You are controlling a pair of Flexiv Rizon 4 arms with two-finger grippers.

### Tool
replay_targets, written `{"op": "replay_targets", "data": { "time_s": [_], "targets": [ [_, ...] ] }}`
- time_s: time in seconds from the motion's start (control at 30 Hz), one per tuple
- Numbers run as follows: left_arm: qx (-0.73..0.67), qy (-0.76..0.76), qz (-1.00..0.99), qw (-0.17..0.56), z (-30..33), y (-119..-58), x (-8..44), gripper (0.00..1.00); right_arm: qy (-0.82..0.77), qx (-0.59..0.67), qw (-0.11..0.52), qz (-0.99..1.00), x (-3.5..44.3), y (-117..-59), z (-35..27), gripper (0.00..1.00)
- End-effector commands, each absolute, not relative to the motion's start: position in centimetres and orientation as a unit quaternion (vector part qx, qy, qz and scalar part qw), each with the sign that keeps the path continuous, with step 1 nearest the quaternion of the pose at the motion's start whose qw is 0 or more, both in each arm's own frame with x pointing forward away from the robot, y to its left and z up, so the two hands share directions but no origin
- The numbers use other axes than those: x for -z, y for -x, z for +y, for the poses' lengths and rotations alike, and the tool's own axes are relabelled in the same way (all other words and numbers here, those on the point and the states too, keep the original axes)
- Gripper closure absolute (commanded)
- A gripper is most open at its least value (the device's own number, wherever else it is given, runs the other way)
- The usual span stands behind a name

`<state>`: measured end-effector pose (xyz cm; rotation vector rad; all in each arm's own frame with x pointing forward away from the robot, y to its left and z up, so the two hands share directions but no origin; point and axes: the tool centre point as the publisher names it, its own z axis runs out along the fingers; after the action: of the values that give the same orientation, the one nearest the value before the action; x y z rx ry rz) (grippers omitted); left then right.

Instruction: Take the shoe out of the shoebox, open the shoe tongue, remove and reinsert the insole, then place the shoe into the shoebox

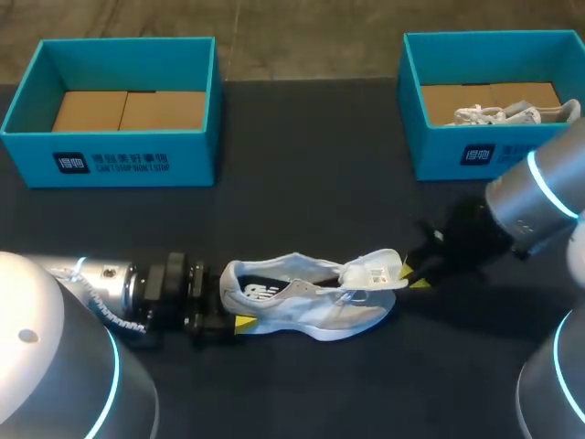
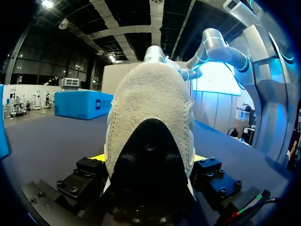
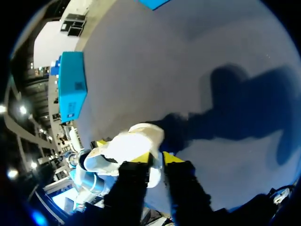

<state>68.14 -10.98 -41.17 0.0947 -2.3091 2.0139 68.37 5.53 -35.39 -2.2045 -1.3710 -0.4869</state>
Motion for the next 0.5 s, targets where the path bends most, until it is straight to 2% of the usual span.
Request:
{"op": "replay_targets", "data": {
  "time_s": [0.03,0.5],
  "targets": [
    [-0.658,-0.031,-0.751,0.037,-10.7,-68.0,41.2,1.00,0.805,0.245,0.270,-0.468,34.3,-67.4,3.8,0.00],
    [-0.658,-0.031,-0.751,0.037,-10.7,-68.0,41.2,1.00,0.816,0.174,0.159,-0.528,27.5,-68.2,3.8,0.00]
  ]
}}
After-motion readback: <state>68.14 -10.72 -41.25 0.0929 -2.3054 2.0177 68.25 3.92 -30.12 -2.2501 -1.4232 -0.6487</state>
